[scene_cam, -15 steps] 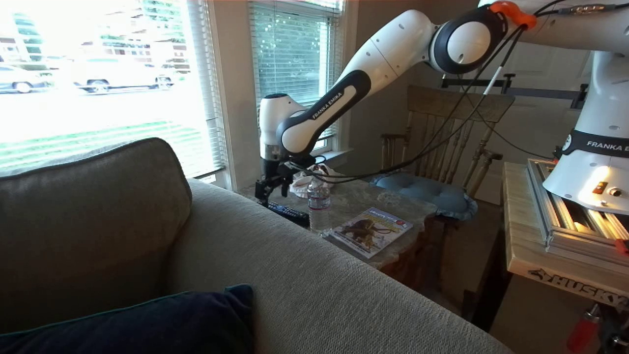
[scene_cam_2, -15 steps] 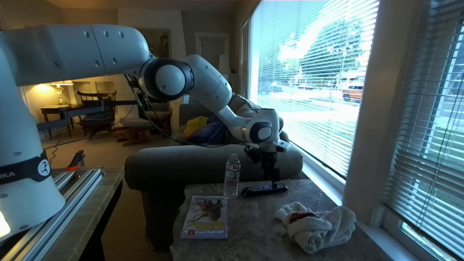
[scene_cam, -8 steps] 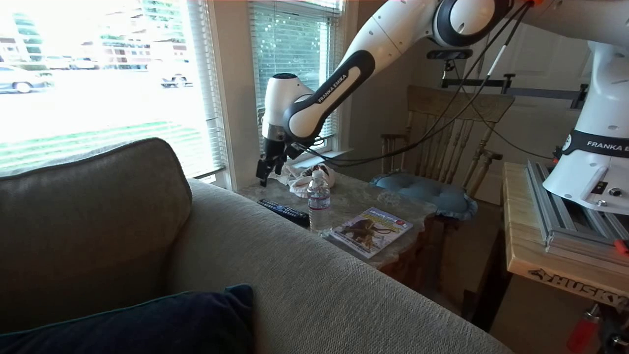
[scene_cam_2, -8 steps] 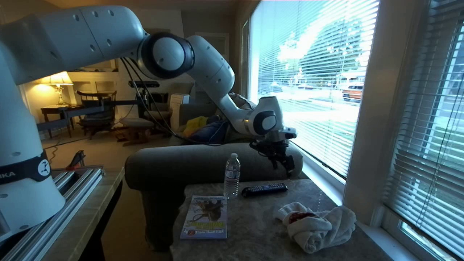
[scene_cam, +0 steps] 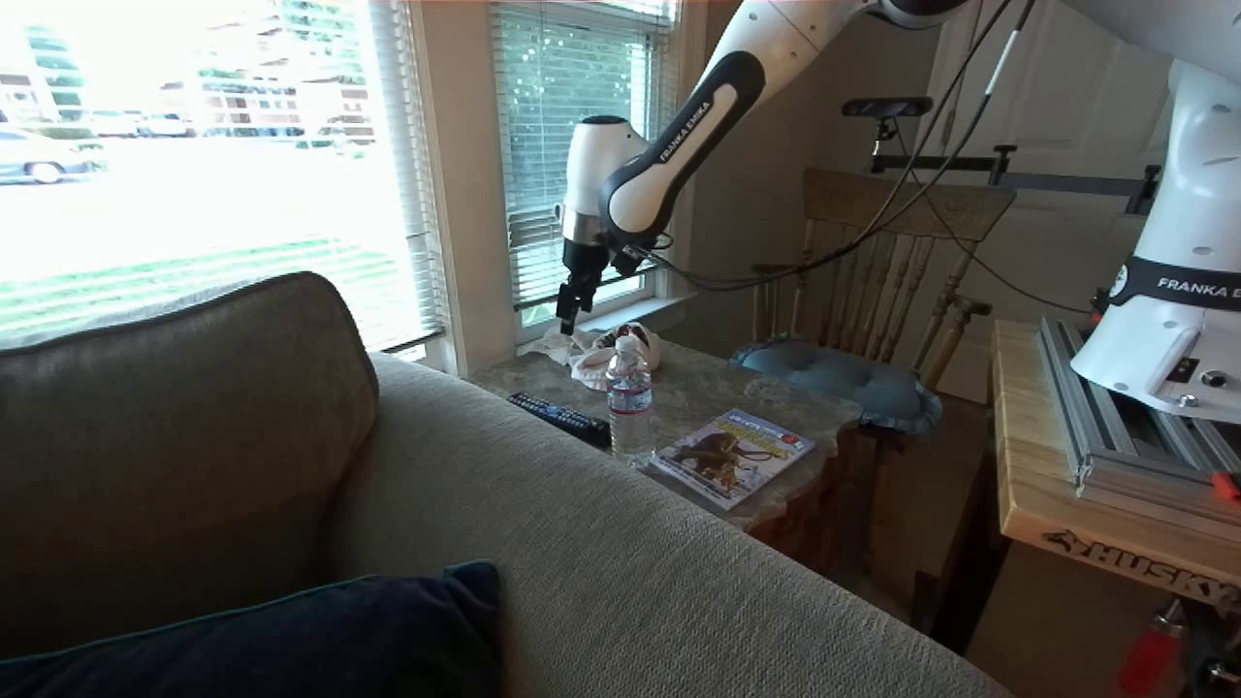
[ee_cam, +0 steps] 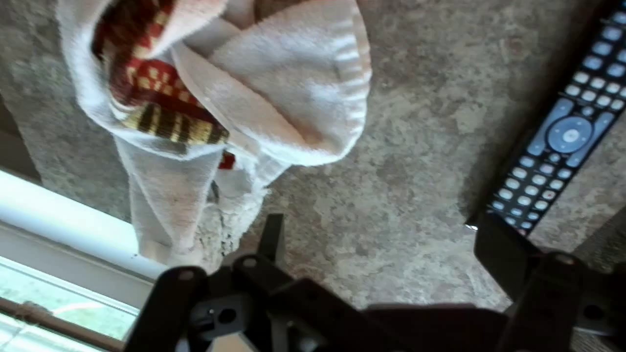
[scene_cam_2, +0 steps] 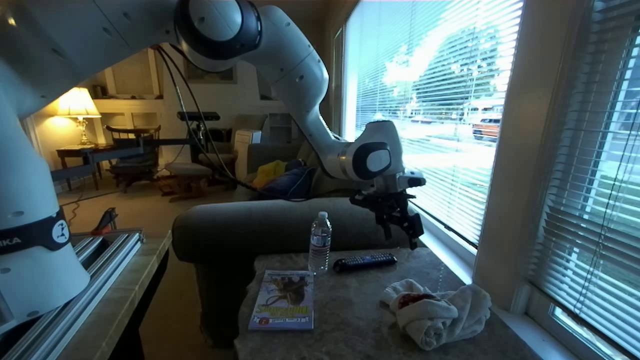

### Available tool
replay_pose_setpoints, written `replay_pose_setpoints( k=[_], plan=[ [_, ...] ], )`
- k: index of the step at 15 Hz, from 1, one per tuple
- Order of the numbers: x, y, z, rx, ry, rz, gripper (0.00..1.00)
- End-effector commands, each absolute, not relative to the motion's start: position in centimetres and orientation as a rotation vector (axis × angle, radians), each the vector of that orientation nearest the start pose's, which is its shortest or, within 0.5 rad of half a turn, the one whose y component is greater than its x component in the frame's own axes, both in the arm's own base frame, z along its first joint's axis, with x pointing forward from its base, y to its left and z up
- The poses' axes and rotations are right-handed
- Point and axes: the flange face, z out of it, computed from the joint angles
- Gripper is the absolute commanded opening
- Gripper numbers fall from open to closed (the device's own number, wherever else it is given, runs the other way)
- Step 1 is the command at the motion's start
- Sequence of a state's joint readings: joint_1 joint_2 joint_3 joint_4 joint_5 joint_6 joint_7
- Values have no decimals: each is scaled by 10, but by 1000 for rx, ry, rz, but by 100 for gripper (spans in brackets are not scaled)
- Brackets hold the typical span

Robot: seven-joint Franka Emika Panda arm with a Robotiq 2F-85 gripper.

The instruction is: Move the black remote to the left and wipe the table with the white cloth

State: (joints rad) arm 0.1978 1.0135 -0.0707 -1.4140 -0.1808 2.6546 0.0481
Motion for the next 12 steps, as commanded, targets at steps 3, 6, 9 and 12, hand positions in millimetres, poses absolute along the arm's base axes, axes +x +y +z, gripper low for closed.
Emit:
replay_pose_setpoints(
  k=[3, 6, 9, 12],
  plan=[
    [706, 66, 107, -3320, -399, -330, 100],
    [711, 54, 90, -3364, -339, -313, 100],
    [714, 46, 76, -3393, -279, -315, 100],
    [719, 40, 59, -3410, -246, -302, 100]
  ],
)
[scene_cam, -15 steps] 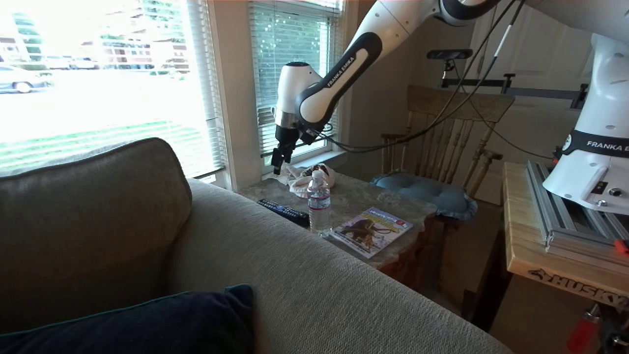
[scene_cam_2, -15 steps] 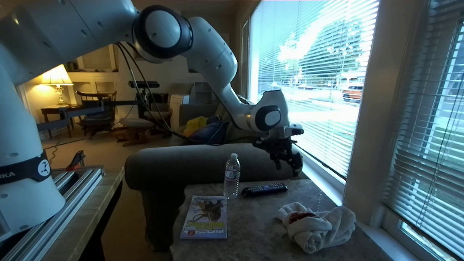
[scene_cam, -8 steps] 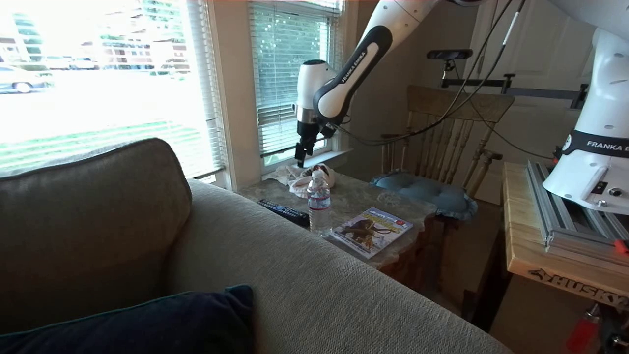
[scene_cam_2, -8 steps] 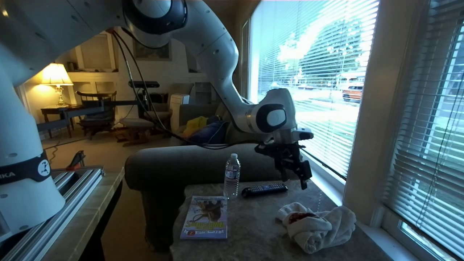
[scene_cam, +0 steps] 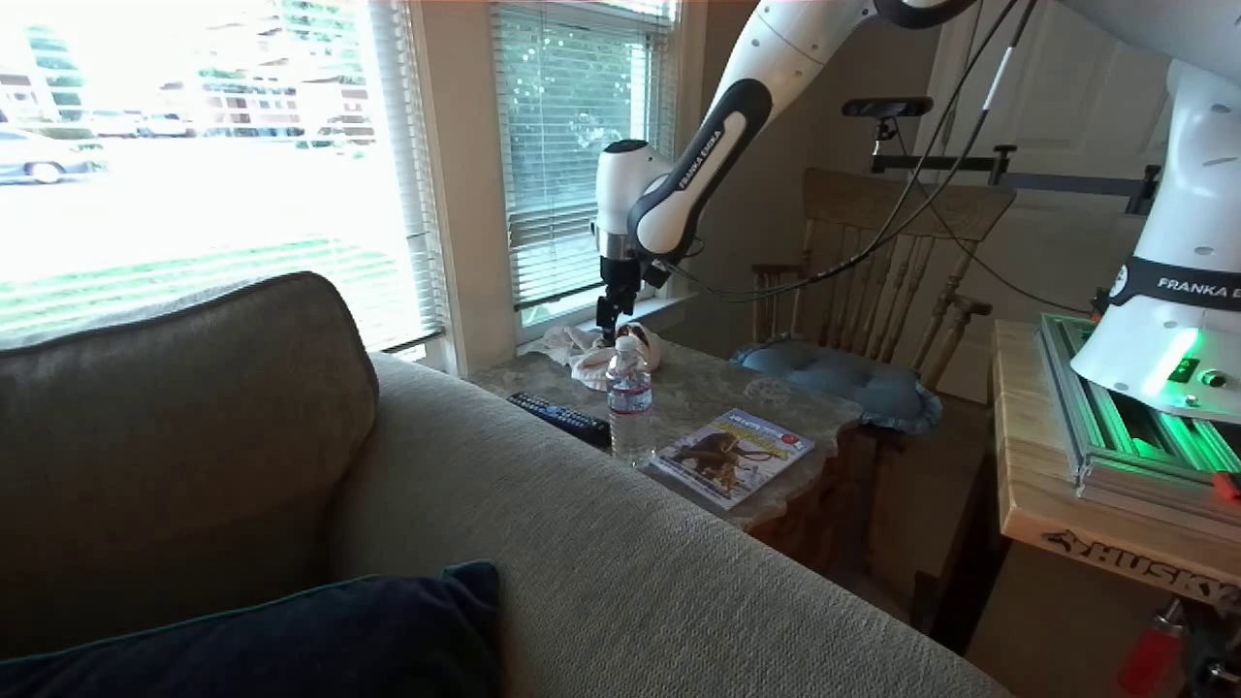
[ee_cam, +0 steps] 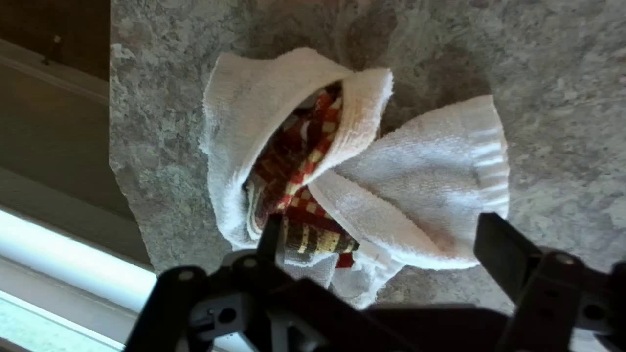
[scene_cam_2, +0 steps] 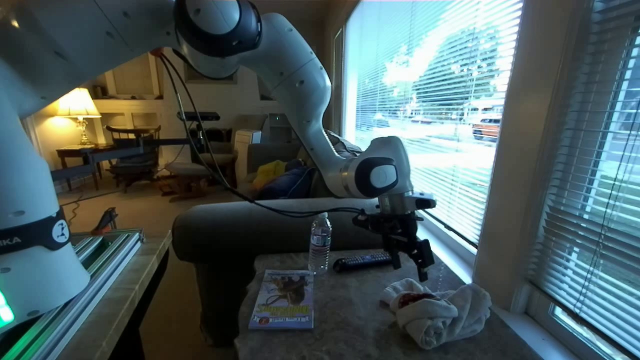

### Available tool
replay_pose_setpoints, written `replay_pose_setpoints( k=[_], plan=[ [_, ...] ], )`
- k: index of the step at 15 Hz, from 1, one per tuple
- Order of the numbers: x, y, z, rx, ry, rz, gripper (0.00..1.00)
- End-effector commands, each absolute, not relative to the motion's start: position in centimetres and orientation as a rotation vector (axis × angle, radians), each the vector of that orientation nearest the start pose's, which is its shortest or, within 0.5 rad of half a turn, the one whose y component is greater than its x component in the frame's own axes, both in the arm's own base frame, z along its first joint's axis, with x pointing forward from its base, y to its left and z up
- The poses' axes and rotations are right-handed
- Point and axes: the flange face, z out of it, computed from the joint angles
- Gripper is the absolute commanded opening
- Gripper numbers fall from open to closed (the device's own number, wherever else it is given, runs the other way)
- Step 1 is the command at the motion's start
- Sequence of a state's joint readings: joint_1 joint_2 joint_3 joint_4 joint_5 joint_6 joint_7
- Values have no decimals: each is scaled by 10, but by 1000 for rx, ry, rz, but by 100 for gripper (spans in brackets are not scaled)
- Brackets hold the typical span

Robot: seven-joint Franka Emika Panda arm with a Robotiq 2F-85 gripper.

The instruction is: Move the black remote to the left and wipe the table with the white cloth

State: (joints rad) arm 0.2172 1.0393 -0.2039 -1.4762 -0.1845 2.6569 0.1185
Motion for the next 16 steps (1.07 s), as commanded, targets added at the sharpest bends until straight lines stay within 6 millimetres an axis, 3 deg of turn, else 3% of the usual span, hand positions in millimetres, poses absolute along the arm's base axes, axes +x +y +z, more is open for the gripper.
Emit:
replay_pose_setpoints(
  k=[1, 8, 9, 10, 16],
  plan=[
    [721, 37, 53, -3418, -232, -304, 100],
    [731, 30, 15, -3439, -286, -365, 100],
    [732, 30, 11, -3447, -290, -361, 91],
    [734, 29, 9, -3455, -296, -360, 74],
    [737, 28, -6, -3478, -308, -334, 30]
  ],
)
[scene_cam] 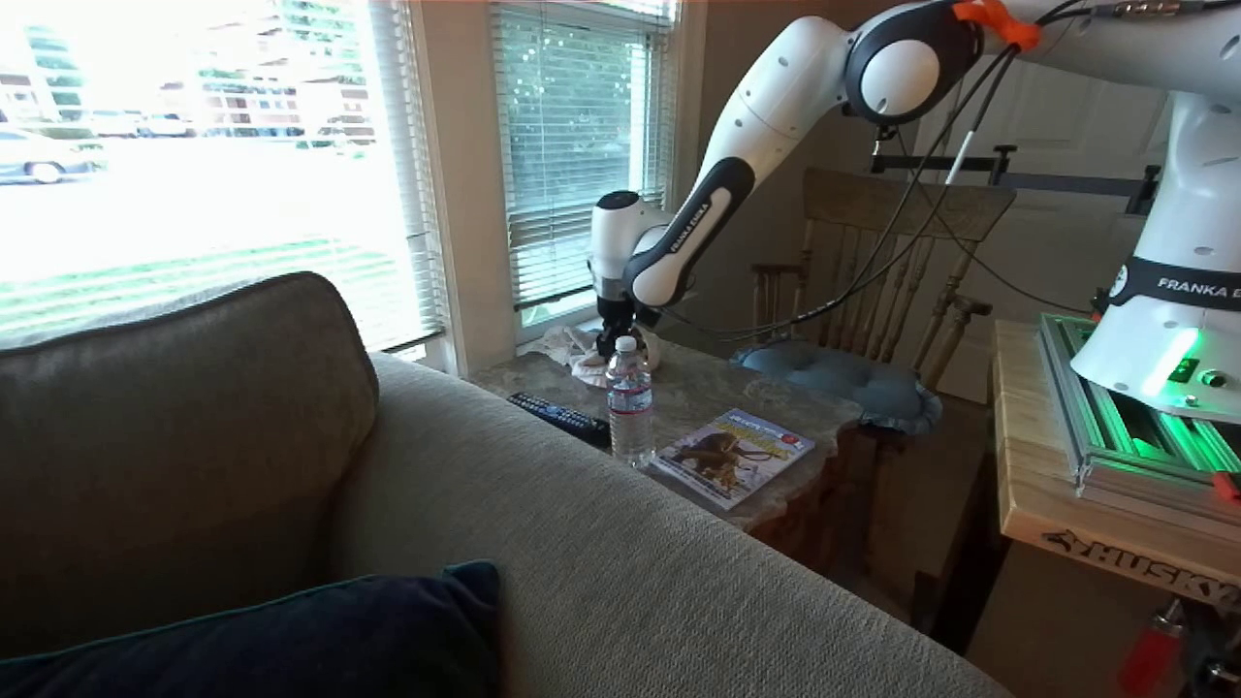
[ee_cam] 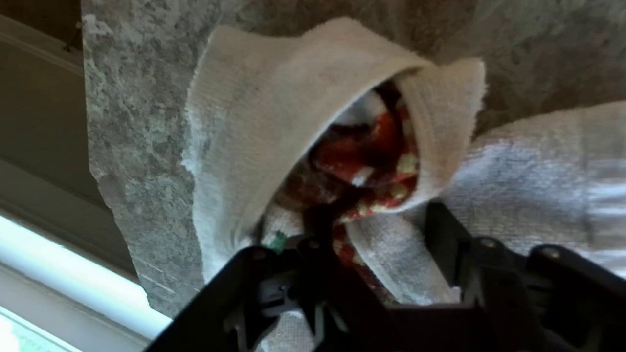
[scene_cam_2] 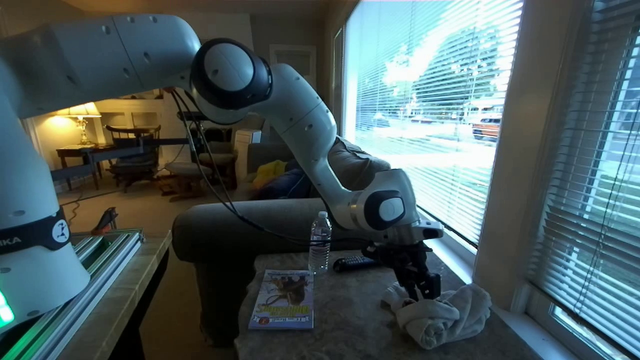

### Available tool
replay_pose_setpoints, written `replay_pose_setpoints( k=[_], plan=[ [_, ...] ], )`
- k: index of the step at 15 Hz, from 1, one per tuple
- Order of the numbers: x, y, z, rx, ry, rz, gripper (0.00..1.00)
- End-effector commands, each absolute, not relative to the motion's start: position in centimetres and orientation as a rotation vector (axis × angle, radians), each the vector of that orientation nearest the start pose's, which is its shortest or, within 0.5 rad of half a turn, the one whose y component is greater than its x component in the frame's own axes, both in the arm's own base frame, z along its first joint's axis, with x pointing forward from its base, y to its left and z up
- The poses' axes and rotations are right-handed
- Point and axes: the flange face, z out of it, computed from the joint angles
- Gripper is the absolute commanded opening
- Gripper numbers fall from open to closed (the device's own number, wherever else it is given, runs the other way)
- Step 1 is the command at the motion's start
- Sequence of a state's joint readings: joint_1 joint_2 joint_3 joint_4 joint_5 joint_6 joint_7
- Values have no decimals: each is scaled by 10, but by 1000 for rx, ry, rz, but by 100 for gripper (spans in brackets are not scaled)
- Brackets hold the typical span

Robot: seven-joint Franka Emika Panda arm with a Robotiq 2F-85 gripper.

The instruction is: Move the black remote to the left and wipe the table with the white cloth

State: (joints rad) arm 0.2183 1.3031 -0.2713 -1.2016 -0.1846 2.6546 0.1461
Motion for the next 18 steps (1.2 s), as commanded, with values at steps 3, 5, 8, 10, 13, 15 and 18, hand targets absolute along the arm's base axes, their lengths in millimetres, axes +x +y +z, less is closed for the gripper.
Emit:
replay_pose_setpoints(
  k=[3, 5, 8, 10, 13, 15, 18],
  plan=[
    [734, 37, -10, -3446, -347, -263, 10],
    [730, 48, -9, -3416, -383, -228, 1],
    [725, 66, -4, -3369, -463, -209, 2],
    [723, 75, -1, -3346, -504, -202, 2],
    [720, 82, 6, -3332, -551, -219, 2],
    [719, 81, 12, -3326, -542, -224, 2],
    [718, 78, 23, -3316, -528, -230, 2]
  ],
)
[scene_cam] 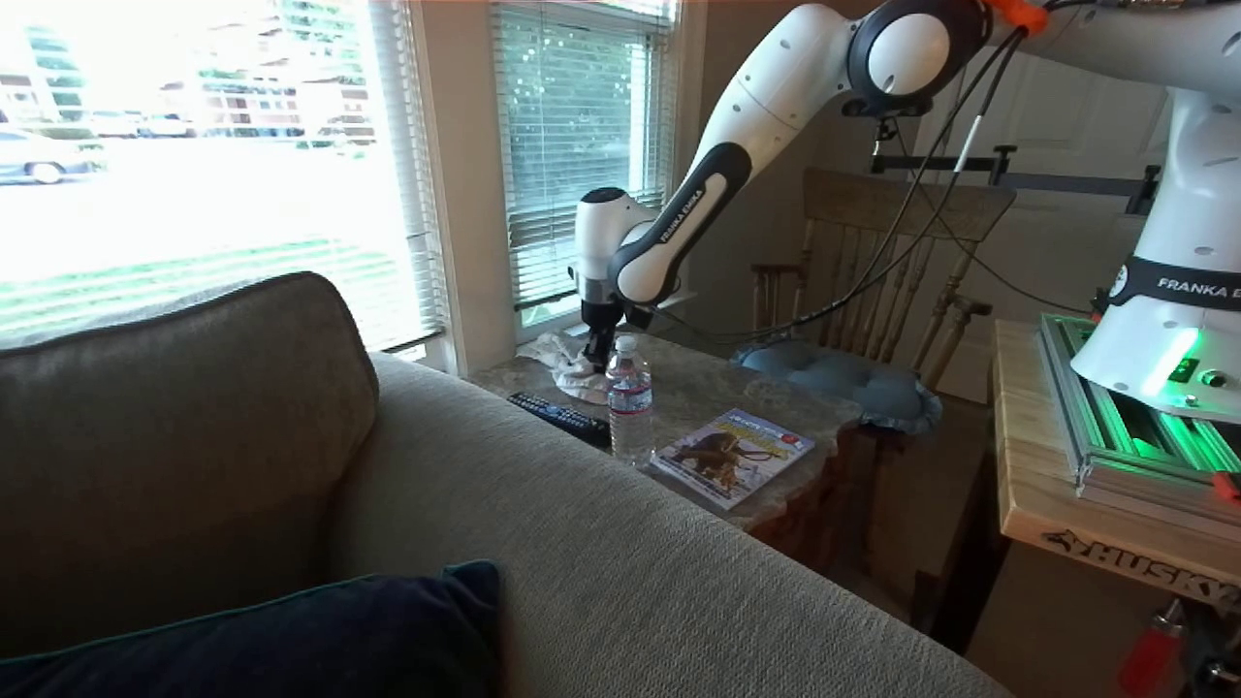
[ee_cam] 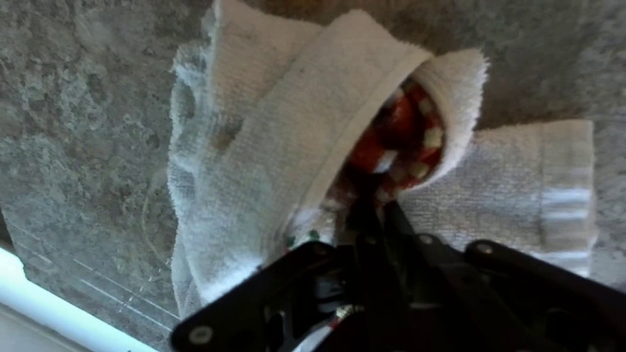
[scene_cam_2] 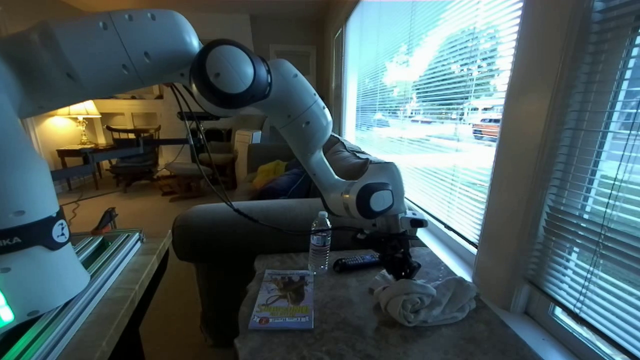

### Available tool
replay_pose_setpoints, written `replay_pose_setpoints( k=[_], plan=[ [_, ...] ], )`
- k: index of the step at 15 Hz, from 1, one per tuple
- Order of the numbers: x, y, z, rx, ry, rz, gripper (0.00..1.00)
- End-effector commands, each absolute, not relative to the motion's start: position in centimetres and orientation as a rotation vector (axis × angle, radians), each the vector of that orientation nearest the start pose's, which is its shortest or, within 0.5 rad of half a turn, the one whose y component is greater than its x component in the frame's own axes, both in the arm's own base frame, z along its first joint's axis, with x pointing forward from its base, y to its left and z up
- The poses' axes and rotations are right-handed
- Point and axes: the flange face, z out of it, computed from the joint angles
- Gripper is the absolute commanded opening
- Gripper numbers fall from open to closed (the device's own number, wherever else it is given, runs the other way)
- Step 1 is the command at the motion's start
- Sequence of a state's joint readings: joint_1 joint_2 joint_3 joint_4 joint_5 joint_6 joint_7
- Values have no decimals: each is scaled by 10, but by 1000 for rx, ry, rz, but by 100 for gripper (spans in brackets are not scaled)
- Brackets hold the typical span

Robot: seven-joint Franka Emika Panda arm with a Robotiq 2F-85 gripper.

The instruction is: Move the black remote to the left and wipe the table with the white cloth

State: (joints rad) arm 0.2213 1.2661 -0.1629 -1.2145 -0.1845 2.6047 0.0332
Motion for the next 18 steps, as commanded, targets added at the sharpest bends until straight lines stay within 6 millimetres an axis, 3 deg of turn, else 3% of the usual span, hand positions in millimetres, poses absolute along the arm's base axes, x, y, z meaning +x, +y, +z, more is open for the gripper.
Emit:
replay_pose_setpoints(
  k=[1, 7, 14, 18],
  plan=[
    [717, 76, 28, -3311, -529, -237, 2],
    [707, 56, 60, -3263, -512, -326, 2],
    [705, -3, 105, -3230, -333, -550, 2],
    [700, -27, 112, -3245, -274, -572, 2]
  ],
)
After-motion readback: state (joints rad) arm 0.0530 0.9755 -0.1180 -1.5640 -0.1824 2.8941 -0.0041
